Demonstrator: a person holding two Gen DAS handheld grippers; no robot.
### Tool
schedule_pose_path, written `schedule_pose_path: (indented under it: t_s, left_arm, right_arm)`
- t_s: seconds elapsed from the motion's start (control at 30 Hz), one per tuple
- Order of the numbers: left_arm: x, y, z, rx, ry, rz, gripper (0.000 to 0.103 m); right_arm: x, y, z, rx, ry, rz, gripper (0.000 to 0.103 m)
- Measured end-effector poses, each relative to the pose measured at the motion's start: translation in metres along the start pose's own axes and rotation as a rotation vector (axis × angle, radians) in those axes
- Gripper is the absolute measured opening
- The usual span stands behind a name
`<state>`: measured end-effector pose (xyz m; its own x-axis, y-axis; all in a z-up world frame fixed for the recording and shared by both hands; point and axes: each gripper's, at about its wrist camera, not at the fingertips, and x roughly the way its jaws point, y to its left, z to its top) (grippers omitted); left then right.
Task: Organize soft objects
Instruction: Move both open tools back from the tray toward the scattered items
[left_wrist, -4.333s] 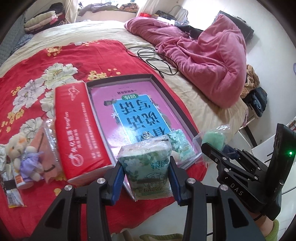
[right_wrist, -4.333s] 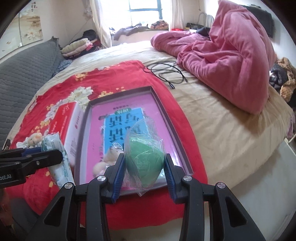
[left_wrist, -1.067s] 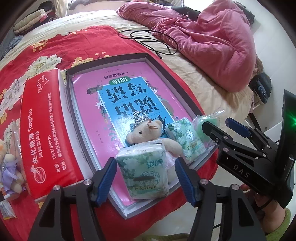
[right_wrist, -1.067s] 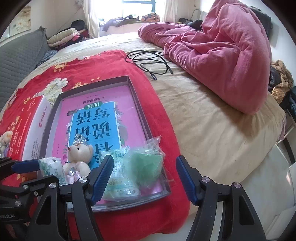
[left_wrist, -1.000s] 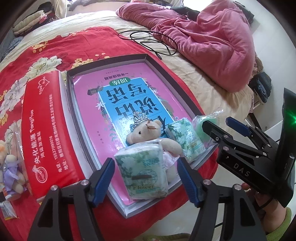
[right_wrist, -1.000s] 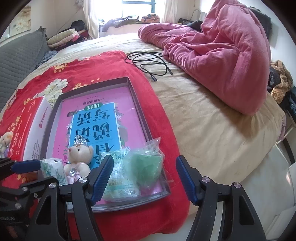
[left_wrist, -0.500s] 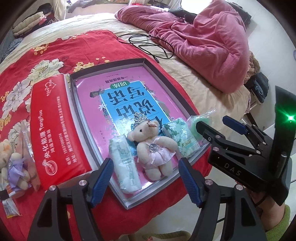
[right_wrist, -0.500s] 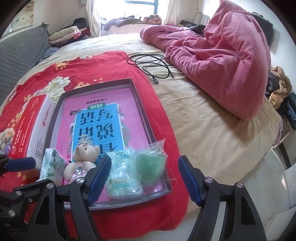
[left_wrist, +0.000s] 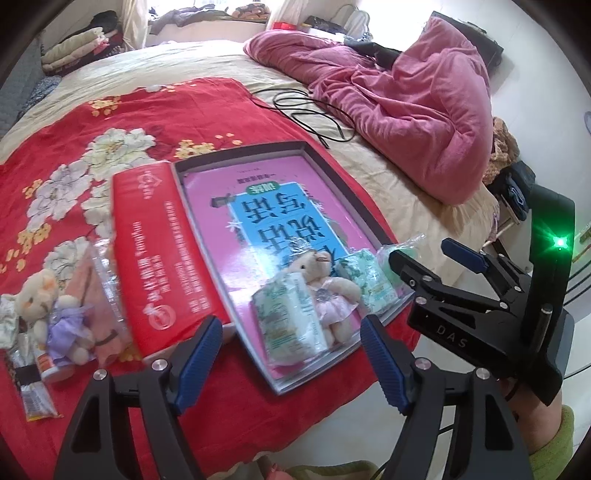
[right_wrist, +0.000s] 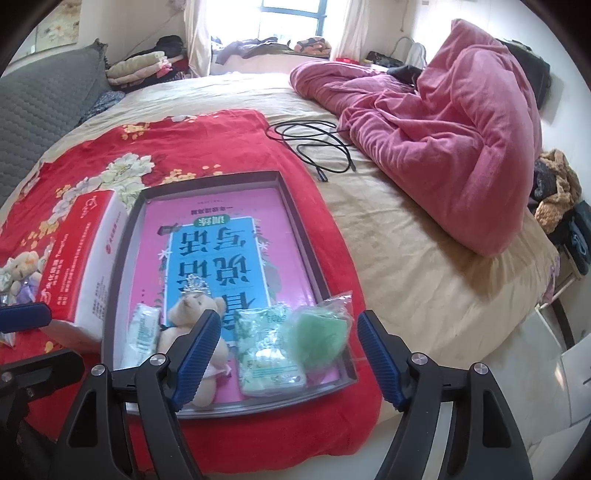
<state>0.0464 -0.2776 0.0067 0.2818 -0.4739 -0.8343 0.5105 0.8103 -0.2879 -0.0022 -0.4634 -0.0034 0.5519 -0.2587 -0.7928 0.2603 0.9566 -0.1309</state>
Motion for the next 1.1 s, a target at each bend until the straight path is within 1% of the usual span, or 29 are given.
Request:
schedule_pose_path:
  t_s: [0.3, 0.43, 0.73, 0.87, 1.1]
  left_arm:
    - [-0.032, 0.036, -0.011, -0.08, -0.045, 0.031, 0.079]
    - [-0.046, 0.052, -0.016, -0.104, -0.065, 0.049, 0.079]
    - [-0.078, 0.093, -0.028, -0.175, -0.103, 0.071, 0.079]
    - [-0.092, 0.114, -0.037, -0.224, -0.122, 0.074, 0.079]
    - [-0.113, 0.138, -0.052, -0.255, -0.137, 0.1, 0.079]
  right_arm:
    - [-0.018, 0.028, 0.009, -0.042, -0.037, 0.003, 0.078]
    - [-0.027, 0.045, 0.014, -0.059, -0.056, 0.031, 0.078]
    - [-0.047, 0.09, 0.022, -0.124, -0.096, 0.043, 0.078]
    - [-0.055, 0.105, 0.026, -0.138, -0.112, 0.058, 0.078]
    - [-0.068, 0.14, 0.031, -0.177, -0.137, 0.09, 0.078]
